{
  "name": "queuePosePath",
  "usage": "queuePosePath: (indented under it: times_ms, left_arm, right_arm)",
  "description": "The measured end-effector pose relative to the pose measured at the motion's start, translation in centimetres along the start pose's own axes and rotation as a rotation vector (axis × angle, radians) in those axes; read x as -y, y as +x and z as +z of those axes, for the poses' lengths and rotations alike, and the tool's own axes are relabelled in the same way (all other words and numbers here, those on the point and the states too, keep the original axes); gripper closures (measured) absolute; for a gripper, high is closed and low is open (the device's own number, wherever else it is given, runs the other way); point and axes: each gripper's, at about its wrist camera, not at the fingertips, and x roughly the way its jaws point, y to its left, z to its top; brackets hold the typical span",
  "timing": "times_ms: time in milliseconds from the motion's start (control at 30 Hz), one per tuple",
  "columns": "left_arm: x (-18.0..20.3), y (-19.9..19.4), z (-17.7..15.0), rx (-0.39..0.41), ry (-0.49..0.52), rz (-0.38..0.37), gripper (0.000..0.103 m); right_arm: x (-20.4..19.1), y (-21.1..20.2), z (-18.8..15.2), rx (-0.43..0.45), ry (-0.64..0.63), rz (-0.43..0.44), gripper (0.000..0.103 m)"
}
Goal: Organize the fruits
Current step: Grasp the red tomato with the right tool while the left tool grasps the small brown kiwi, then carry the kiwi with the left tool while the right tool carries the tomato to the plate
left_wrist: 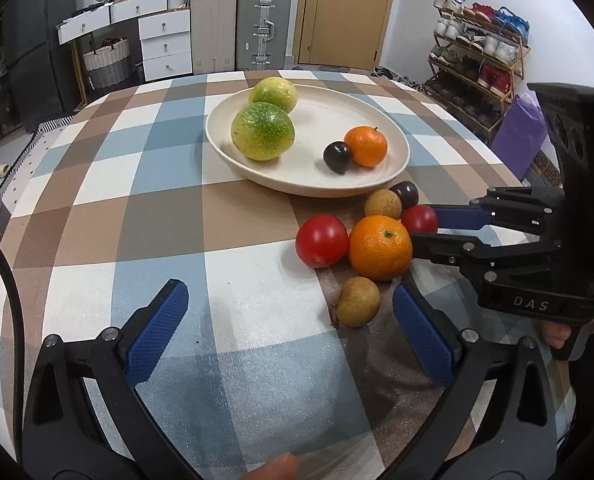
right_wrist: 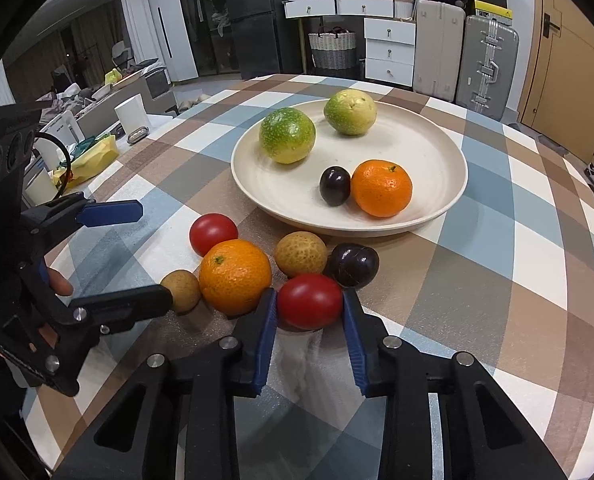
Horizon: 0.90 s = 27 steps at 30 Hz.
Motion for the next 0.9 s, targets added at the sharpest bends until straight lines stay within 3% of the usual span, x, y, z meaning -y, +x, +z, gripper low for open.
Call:
queuePosePath:
  times_ms: [267,433,567,700,767,833,900]
  left_arm:
    - [0.8,0.6,-0.2,-0.038,0.035,0.0,0.003]
    - [1.2,1.1,-0.5,-0.068,0.061,-0.029,0.025]
    - [1.6,1.0,-0.6,-0.064,0.084,-0.059,0.036]
    - [1.9,0.8,-0.6,-0.059,0.101,-0.088,0.054]
    - [2.1,0.6,-0.7,-0.058,0.108,-0.109,0.057]
    - [2.2,0.5,-0.7,-0.057,0.111,-0.138,0.074]
    - [2.1,0.5,-0.8,-0.059,0.109,-0.146,0.079]
  right_arm:
    - [0.5,-1.5,0.1,0.07,0.026,0.013,0.07]
    - [1.1,-1.6,0.1,0.078,0.048,0.008,0.07]
    - [1.2,-1.4,0.1,0.073,0.05,0.01,0.07]
    - [1.1,-1.5,0.0,0.073,0.046,0.011,0.07]
    - [1.1,-1.5,0.0,0.073,0.049,0.014,0.07]
    - [1.2,-1.4,-0.1,0.07,0.056,0.013,0.07]
    - [1.3,-1.5,-0.1,0.07,0.059,0.015,0.07]
